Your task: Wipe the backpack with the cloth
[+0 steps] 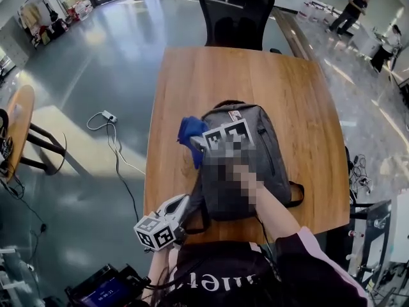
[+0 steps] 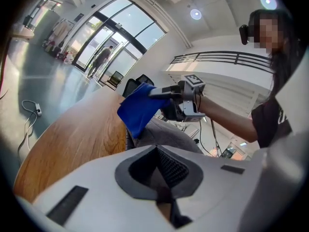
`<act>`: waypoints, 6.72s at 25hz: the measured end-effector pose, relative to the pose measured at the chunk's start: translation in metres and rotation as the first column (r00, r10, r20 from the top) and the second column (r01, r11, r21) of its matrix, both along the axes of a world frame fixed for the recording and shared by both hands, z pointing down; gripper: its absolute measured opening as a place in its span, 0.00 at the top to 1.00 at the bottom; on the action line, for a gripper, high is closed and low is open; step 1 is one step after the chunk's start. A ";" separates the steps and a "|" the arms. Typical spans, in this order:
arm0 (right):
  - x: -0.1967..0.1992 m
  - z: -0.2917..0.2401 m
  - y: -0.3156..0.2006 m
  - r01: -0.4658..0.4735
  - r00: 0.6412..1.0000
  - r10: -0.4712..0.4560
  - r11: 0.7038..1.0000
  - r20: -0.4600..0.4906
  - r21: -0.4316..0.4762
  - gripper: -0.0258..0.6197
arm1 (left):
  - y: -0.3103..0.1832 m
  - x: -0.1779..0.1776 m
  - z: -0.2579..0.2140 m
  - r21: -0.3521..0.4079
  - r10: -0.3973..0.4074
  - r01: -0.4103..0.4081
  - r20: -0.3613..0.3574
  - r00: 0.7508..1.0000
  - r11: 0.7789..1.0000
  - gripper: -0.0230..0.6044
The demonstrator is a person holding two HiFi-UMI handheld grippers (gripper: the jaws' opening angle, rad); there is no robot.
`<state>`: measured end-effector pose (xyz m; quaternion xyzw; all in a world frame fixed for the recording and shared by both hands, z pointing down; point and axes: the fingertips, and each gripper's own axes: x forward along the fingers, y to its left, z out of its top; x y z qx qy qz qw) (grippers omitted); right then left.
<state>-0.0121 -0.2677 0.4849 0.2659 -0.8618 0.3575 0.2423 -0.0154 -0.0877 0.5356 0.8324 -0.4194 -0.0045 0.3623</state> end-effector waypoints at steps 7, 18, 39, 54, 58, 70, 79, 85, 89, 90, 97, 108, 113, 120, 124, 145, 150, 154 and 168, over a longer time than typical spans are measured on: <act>0.075 0.011 -0.018 -0.080 0.992 0.083 0.996 -0.099 0.030 0.86 | -0.001 -0.004 0.003 -0.003 -0.004 0.004 0.006 1.000 1.000 0.96; 0.264 0.012 -0.035 -0.388 0.906 0.392 0.920 -0.160 0.056 0.86 | -0.001 0.017 -0.002 0.001 0.065 -0.065 0.014 0.998 0.998 0.96; 0.263 -0.072 -0.060 -0.361 0.930 0.368 0.917 -0.008 0.168 0.86 | -0.009 0.020 0.004 -0.019 0.059 -0.059 0.014 0.998 0.998 0.96; 0.002 -0.010 -0.100 0.062 0.991 -0.050 0.994 -0.126 0.093 0.86 | -0.014 -0.012 0.017 -0.038 -0.022 0.021 -0.022 1.000 0.999 0.96; 0.035 0.035 -0.122 0.042 0.955 -0.016 0.996 -0.297 0.079 0.86 | -0.018 -0.024 0.023 -0.043 -0.031 0.030 -0.024 0.999 0.999 0.96; 0.237 0.053 -0.162 -0.255 0.844 0.279 0.960 -0.457 0.116 0.86 | -0.034 -0.025 0.023 -0.034 -0.023 0.022 -0.010 1.000 0.999 0.96; 0.345 0.057 -0.141 -0.453 0.772 0.448 0.885 -0.452 0.104 0.86 | -0.028 -0.021 0.011 -0.021 -0.023 0.023 0.011 1.000 1.000 0.96; 0.368 0.033 -0.107 -0.512 0.796 0.514 0.853 -0.320 0.097 0.86 | -0.004 -0.013 -0.002 -0.008 -0.030 0.030 0.027 0.999 1.000 0.96; 0.357 -0.002 -0.074 -0.497 0.842 0.511 0.859 -0.174 0.119 0.86 | 0.013 -0.005 -0.008 0.012 -0.035 0.035 0.043 0.998 0.999 0.96; 0.350 -0.012 -0.067 -0.494 0.850 0.508 0.860 -0.137 0.128 0.86 | 0.012 -0.006 -0.010 0.019 -0.033 0.032 0.048 0.998 0.999 0.96; 0.301 -0.081 0.003 -0.467 0.884 0.454 0.860 0.108 0.207 0.86 | 0.022 0.008 -0.045 0.071 -0.027 0.026 0.009 1.000 0.997 0.96; 0.202 -0.100 0.153 -0.378 0.903 0.310 0.903 0.298 0.206 0.86 | 0.100 0.008 -0.058 0.090 -0.044 0.043 0.006 0.999 0.995 0.96; 0.175 -0.093 0.221 -0.396 0.884 0.332 0.906 0.329 0.151 0.86 | 0.113 -0.003 -0.060 0.118 -0.019 0.018 0.010 1.000 0.993 0.96; 0.095 -0.081 0.309 -0.470 0.850 0.419 0.877 0.318 0.100 0.86 | 0.155 -0.067 -0.071 0.166 0.104 -0.110 0.049 0.993 0.980 0.96; 0.038 -0.080 0.359 -0.515 0.822 0.463 0.853 0.333 0.084 0.86 | 0.192 -0.119 -0.072 0.166 0.147 -0.155 0.056 0.988 0.974 0.96; 0.004 -0.044 0.494 -0.592 0.794 0.573 0.805 0.201 0.041 0.86 | 0.284 -0.127 -0.080 0.176 0.298 -0.291 -0.015 0.954 0.940 0.96; 0.013 -0.044 0.515 -0.589 0.799 0.572 0.806 0.186 0.052 0.86 | 0.304 -0.113 -0.085 0.173 0.310 -0.304 -0.010 0.951 0.937 0.96; 0.029 -0.041 0.529 -0.593 0.795 0.578 0.805 0.183 0.035 0.86 | 0.314 -0.097 -0.088 0.170 0.313 -0.308 0.000 0.950 0.936 0.96; 0.048 -0.033 0.527 -0.608 0.780 0.592 0.793 0.202 0.023 0.86 | 0.301 -0.079 -0.100 0.210 0.303 -0.298 0.006 0.953 0.931 0.96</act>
